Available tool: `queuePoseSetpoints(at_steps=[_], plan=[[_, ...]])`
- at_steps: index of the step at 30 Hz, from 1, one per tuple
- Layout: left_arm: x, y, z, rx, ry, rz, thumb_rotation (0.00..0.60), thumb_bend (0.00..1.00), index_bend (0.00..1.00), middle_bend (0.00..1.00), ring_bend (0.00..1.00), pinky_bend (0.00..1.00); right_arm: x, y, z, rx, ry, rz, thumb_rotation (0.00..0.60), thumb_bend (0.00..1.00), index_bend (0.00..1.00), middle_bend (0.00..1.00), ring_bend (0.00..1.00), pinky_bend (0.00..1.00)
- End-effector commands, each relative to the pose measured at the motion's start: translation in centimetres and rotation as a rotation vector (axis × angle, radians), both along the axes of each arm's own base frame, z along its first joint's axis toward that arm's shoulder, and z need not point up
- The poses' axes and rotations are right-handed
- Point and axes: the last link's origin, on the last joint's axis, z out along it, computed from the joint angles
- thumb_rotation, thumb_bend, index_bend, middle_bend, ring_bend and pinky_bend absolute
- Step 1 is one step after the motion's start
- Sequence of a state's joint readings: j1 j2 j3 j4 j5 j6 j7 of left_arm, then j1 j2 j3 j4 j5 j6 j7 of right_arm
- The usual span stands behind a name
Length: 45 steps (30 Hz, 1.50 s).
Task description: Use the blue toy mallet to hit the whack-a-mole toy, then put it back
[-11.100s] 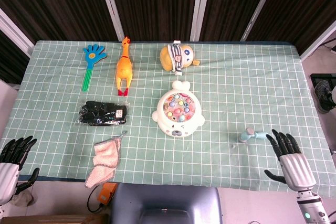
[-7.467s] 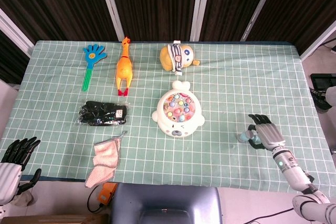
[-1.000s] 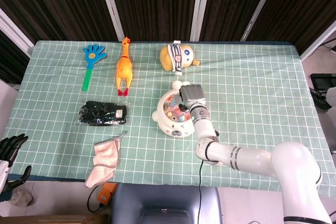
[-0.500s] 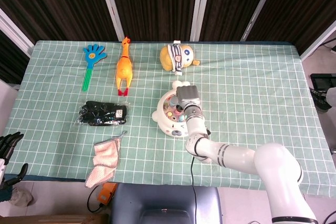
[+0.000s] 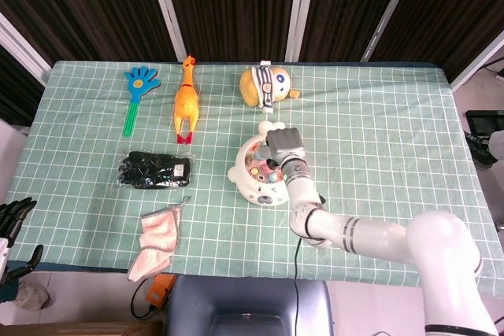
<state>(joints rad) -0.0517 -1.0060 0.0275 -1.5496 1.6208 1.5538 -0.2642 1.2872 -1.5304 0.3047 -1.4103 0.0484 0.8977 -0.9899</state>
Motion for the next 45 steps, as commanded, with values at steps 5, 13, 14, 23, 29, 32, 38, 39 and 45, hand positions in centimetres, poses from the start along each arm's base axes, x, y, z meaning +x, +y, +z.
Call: queuePoseSetpoints(at_steps=[5,13,14,23,29,32,38,39,45], plan=[[0.4,-0.1,-0.6,-0.01,0.015,-0.009,0.6,0.43,0.03,0.04,0.0,0.0,-7.7,5.9,5.9,0.022,-0.024,0.069,0.6,0.52,1.0,0.73,0.8,1.0],[0.8,-0.4,-1.0,-0.009,0.029,-0.018,0.6,0.43,0.03,0.04,0.0,0.0,-19.1,11.3,7.4,0.024,-0.051,0.02,0.6,0.52,1.0,0.73,0.8,1.0],[0.8,-0.5,-1.0,-0.01,0.031,-0.02,0.6,0.43,0.03,0.04,0.0,0.0,-20.2,11.7,7.3,0.021,-0.063,0.011,0.6,0.52,1.0,0.73,0.8,1.0],[1.1,-0.7,-1.6,-0.024,0.051,-0.029,0.6,0.43,0.03,0.04,0.0,0.0,-27.6,12.5,5.4,-0.02,-0.111,-0.04,0.6,0.52,1.0,0.73,0.8,1.0],[1.1,-0.8,-1.3,-0.01,0.047,-0.024,0.6,0.43,0.03,0.04,0.0,0.0,-29.0,12.0,4.7,-0.031,-0.117,-0.066,0.6,0.52,1.0,0.73,0.79,1.0],[1.0,-0.8,-1.3,-0.011,0.045,-0.025,0.6,0.43,0.03,0.04,0.0,0.0,-29.2,11.6,4.6,-0.033,-0.144,-0.09,0.6,0.52,1.0,0.73,0.79,1.0],[1.0,-0.8,-1.3,-0.014,0.047,-0.026,0.6,0.43,0.03,0.04,0.0,0.0,-29.4,11.0,4.6,-0.033,-0.198,-0.132,0.6,0.52,1.0,0.73,0.79,1.0],[1.0,-0.8,-1.3,-0.013,0.047,-0.025,0.6,0.43,0.03,0.04,0.0,0.0,-29.4,10.9,4.6,-0.035,-0.207,-0.136,0.6,0.52,1.0,0.73,0.79,1.0],[1.1,-0.9,-1.3,-0.01,0.045,-0.026,0.6,0.43,0.03,0.04,0.0,0.0,-29.7,10.6,4.7,-0.03,-0.219,-0.154,0.6,0.52,1.0,0.73,0.79,1.0]])
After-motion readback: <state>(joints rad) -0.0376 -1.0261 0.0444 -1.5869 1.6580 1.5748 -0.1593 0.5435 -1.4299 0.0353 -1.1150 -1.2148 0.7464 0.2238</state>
